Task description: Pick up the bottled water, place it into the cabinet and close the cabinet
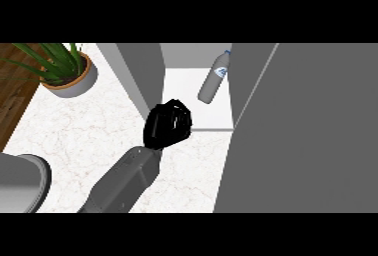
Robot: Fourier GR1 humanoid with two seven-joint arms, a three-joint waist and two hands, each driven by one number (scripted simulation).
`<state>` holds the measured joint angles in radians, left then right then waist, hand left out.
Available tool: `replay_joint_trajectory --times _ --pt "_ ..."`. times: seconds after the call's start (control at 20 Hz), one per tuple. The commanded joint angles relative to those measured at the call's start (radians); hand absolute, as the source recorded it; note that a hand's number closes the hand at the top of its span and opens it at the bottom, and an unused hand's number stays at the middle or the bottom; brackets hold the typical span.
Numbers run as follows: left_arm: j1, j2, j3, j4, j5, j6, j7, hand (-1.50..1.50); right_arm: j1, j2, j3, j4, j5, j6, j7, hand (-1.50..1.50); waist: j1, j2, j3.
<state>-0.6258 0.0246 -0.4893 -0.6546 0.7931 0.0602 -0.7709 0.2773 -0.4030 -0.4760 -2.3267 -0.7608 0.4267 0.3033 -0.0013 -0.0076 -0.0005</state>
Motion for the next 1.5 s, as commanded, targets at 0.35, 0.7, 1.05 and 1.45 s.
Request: replay_joint_trajectory --times 0.35,0.7,1.05,1.45 --pt "0.336 0.223 -0.088 -0.453 -0.032 -0.063 0.12 -1.5 0.034 0.005 0.059 -0.21 0.004 -0.065 0.078 1.5 0.016 -0.007 0.0" --pt "0.533 0.363 -0.086 -0.659 -0.026 -0.087 0.099 -1.5 0.03 0.002 0.253 -0.287 0.064 -0.094 0.129 1.5 0.029 -0.007 -0.002" --pt "0.666 0.537 0.016 -0.765 -0.014 -0.103 0.056 -1.5 -0.023 0.008 0.443 -0.313 0.102 -0.149 0.145 1.5 0.021 -0.009 -0.003" --pt "0.752 0.669 0.091 -0.856 -0.014 -0.121 0.044 -1.5 -0.194 0.037 0.721 -0.263 0.225 -0.268 0.173 1.5 0.016 -0.01 -0.005"
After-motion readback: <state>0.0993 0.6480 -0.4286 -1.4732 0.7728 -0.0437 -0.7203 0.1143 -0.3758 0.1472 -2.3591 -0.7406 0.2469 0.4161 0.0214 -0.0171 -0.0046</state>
